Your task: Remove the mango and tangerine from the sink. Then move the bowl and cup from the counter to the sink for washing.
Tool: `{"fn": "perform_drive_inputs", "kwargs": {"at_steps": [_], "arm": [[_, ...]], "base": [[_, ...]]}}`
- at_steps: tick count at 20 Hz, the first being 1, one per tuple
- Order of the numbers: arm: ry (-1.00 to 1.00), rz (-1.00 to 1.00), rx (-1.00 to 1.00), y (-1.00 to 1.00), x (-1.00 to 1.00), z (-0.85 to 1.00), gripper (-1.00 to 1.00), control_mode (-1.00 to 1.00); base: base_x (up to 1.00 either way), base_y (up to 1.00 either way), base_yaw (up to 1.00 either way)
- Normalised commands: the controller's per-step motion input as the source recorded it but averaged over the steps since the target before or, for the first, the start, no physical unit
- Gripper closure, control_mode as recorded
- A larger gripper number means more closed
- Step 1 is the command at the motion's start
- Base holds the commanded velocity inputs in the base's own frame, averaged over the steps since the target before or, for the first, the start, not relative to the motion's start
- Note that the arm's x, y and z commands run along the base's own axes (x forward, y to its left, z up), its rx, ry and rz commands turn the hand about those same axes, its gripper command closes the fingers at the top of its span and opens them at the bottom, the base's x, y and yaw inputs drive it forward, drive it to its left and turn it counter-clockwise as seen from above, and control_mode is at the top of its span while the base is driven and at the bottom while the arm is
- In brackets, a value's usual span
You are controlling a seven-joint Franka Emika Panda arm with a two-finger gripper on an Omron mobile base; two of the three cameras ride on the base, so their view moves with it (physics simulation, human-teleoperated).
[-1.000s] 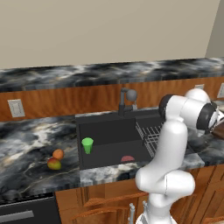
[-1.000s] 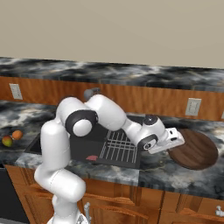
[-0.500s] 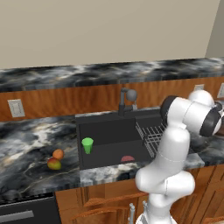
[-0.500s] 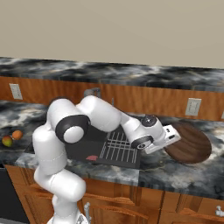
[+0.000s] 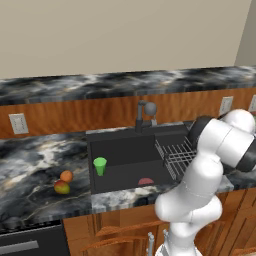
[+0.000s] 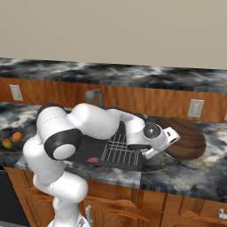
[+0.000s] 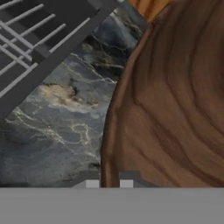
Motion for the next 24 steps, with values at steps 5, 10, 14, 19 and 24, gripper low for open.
{"fn": "perform_drive_inputs", "kwargs": {"at_steps": [5, 10, 14, 19, 24], "arm": [[-0.03, 0.17, 0.00, 0.04, -0.23, 0.22, 1.00, -1.00], [0.01, 0.17, -0.05, 0.09, -0.12, 0.22, 1.00, -1.00], [0.09, 0.21, -0.10, 0.10, 0.00, 0.31, 1.00, -1.00], [0.13, 0.20, -0.13, 0.13, -0.04, 0.29, 1.00, -1.00], [0.14, 0.16, -0.10, 0.09, -0.05, 0.23, 1.00, -1.00]], "base": [[0.00, 0.00, 0.00], [0.00, 0.00, 0.00], [0.00, 0.00, 0.00], [0.00, 0.00, 0.00], [0.00, 0.00, 0.00]]}}
